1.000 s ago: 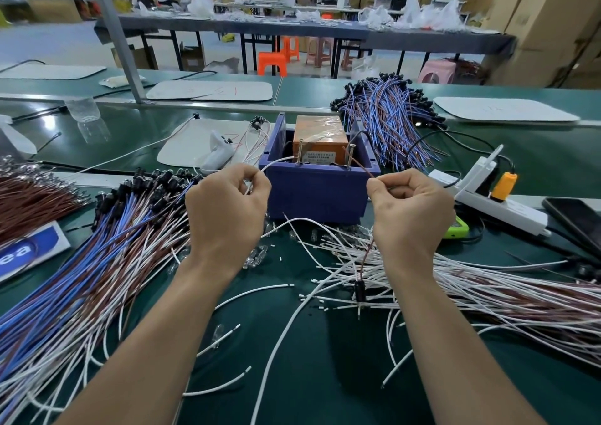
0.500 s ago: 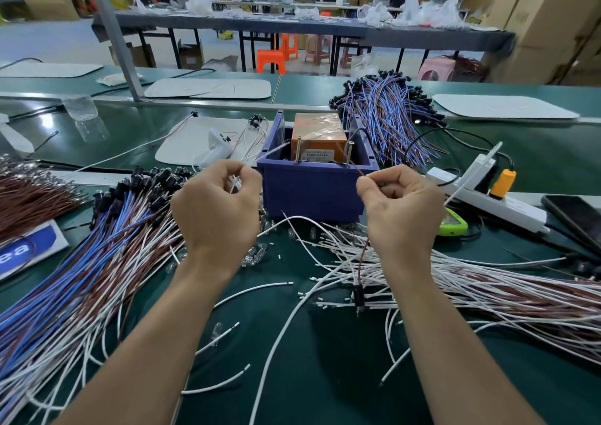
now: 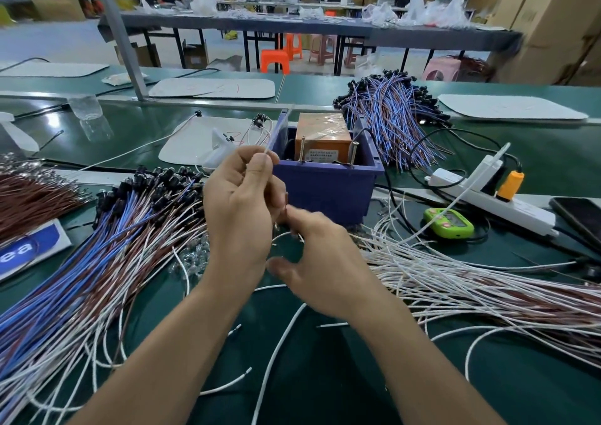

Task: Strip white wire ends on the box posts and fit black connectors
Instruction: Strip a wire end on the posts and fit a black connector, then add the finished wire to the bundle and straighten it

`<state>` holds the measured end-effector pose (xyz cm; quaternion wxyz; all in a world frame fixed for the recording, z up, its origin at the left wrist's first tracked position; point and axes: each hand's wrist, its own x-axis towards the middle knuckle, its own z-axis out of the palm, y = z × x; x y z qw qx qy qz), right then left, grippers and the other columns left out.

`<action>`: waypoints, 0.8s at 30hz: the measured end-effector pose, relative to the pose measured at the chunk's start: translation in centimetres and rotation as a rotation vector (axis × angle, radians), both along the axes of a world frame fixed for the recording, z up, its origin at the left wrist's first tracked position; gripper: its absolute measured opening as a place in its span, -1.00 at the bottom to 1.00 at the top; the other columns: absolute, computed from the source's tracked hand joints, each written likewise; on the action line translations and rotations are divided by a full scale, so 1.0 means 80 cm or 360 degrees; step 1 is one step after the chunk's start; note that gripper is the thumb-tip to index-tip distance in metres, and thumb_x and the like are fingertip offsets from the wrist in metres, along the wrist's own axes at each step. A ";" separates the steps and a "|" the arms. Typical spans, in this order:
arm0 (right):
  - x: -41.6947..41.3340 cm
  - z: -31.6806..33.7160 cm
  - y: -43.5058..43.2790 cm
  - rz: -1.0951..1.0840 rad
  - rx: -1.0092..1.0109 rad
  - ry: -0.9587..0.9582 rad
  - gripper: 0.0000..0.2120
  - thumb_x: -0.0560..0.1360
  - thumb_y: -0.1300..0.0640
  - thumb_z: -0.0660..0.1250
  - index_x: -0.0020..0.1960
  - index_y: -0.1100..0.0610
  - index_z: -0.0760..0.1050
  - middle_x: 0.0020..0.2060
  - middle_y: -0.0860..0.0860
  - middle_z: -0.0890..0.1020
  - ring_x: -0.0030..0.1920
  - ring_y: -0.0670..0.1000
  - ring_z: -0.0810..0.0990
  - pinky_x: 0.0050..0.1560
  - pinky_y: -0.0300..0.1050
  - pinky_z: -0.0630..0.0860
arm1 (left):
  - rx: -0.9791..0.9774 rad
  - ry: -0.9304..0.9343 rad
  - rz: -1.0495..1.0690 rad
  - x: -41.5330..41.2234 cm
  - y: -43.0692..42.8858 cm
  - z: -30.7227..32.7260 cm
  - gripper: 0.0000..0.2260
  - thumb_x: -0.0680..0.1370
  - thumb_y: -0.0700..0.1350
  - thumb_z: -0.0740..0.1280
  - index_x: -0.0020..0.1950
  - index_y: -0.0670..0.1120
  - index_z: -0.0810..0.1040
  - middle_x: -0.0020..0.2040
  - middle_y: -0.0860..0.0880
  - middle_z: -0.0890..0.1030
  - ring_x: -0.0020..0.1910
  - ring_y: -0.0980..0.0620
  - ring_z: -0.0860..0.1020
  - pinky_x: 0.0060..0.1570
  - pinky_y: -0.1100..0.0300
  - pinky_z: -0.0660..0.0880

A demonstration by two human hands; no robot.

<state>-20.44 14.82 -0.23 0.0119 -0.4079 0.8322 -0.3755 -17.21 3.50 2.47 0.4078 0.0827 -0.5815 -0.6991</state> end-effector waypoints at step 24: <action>-0.046 0.055 0.081 0.0245 -0.2514 -0.1376 -0.77 0.34 0.17 0.17 -0.37 0.21 0.56 -0.60 0.01 0.19 -0.42 0.04 0.22 -0.17 -0.11 0.45 | -0.0734 -0.0755 -0.1029 0.015 0.078 -0.050 -0.93 0.47 -0.16 0.44 -0.07 -0.06 0.69 -0.17 -0.06 0.71 -0.20 0.12 0.60 -0.03 0.03 0.59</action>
